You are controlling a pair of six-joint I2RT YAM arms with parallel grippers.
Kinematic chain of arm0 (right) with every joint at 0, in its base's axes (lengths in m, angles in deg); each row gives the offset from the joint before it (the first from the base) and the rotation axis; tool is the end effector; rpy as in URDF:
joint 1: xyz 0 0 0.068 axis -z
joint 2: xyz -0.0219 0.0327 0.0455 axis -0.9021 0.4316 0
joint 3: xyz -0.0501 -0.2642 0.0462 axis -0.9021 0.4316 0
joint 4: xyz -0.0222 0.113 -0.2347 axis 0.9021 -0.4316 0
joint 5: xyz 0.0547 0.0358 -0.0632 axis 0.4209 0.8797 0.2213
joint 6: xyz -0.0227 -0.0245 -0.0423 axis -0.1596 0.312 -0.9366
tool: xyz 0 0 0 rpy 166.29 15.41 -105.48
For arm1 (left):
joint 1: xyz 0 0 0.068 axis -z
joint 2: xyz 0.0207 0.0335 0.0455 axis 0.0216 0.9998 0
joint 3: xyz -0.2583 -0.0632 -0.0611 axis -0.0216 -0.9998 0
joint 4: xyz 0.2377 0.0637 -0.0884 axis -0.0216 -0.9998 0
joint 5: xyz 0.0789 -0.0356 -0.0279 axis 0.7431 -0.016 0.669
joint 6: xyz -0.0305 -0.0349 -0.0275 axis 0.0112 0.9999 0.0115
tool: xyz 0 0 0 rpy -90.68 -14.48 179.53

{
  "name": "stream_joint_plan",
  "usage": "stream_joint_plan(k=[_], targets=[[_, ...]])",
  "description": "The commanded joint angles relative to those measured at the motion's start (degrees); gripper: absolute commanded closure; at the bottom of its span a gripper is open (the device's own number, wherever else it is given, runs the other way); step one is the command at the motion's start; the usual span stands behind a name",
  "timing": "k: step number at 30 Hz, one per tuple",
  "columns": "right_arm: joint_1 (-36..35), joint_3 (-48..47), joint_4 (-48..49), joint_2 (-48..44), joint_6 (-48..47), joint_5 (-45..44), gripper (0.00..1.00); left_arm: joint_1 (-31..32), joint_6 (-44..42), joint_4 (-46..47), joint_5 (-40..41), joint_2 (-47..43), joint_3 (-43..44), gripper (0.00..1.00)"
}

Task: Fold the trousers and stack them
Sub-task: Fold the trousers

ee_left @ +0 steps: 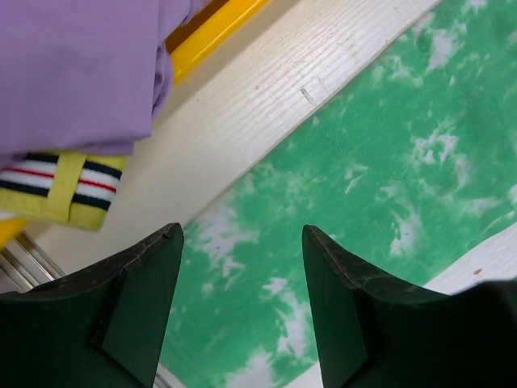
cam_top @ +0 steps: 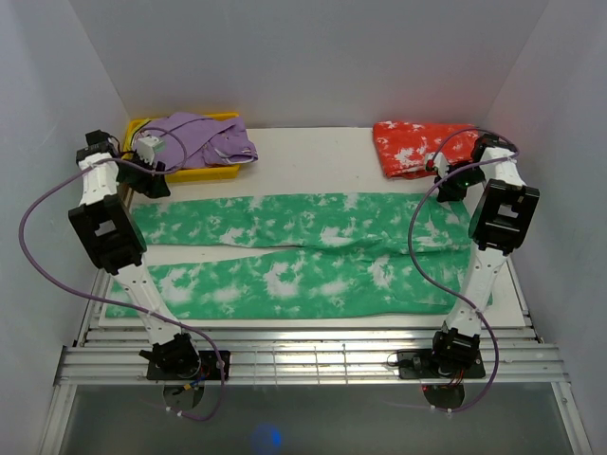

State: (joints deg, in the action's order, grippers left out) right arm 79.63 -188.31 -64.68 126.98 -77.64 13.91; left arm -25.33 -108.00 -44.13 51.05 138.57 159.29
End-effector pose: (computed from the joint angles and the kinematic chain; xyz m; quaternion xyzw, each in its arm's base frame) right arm 0.4686 -0.1089 0.1584 -0.5868 0.7632 0.0989 0.2519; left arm 0.4260 0.1666 0.2335 0.2723 0.8939 -0.1607 0.3179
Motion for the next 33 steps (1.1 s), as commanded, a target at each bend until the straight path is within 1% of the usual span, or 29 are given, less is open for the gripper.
stream_joint_plan(k=[1,2,3,6,9,12,14,16,19,21,22,24,25,26,29,30,33], targets=[[-0.35,4.03,-8.09,1.91,-6.19,-7.58,0.9,0.37,-15.69,-3.57,-6.14,1.46,1.92,0.28],[-0.43,4.47,-6.78,0.94,-6.36,-7.59,0.92,0.37,-16.84,-3.74,-6.49,2.77,2.79,0.28],[-0.52,5.43,-6.07,0.5,-6.63,-7.59,0.92,0.45,-18.59,-4.27,-6.24,3.57,3.41,0.28],[-0.79,6.32,-4.39,-0.73,-6.72,-7.94,0.92,0.19,-18.96,-4.27,-4.75,7.78,7.1,0.3],[-0.7,7.1,-3.6,-1.53,-7.33,-8.64,0.92,-0.68,-19.93,-3.84,-4.39,10.34,9.21,0.31],[-0.7,8.51,-2.46,-2.58,-8.21,-9.96,0.92,-1.21,-22.9,-3.66,-2.55,11.48,8.78,0.31],[-0.7,9.57,-2.11,-3.2,-9.52,-10.66,0.92,-1.22,-26.06,-3.66,0.52,11.75,7.46,0.33],[-0.7,10.01,-1.06,-3.81,-10.23,-11.01,0.92,-1.83,-27.74,-5.23,1.85,12.1,6.32,0.34],[-0.7,10.27,-0.26,-4.07,-10.67,-11.71,0.92,-2.79,-29.94,-9.8,1.33,11.93,4.57,0.4],[-0.61,10.27,0.18,-4.08,-11.02,-12.51,0.92,-3.24,-32.14,-14.28,1.24,11.22,2.37,0.46],[-0.52,10.36,0.53,-4.08,-11.11,-12.86,0.92,-3.24,-32.75,-15.25,1.76,9.92,-0.86,0.48],[-0.52,10.36,0.71,-4.16,-11.81,-13.12,0.92,-3.24,-34.16,-16.93,1.94,8.15,-4.65,0.52],[-0.44,10.45,0.88,-4.16,-12.07,-13.38,0.92,-3.24,-34.6,-17.1,2.03,6.32,-7.89,0.52],[-0.44,10.54,1.06,-4.16,-12.25,-13.56,0.92,-3.24,-34.78,-17.02,2.2,5.69,-8.97,0.53],[-0.35,10.89,1.41,-4.16,-12.78,-14.0,0.92,-3.32,-35.4,-16.58,3.69,4.98,-9.07,0.57],[-0.44,10.89,1.5,-4.16,-12.78,-14.0,0.92,-3.32,-34.96,-16.23,4.13,5.33,-8.37,0.63],[-0.44,9.75,2.2,-4.34,-11.12,-12.86,0.92,-3.32,-33.64,-14.56,4.93,7.61,-3.46,0.74]])
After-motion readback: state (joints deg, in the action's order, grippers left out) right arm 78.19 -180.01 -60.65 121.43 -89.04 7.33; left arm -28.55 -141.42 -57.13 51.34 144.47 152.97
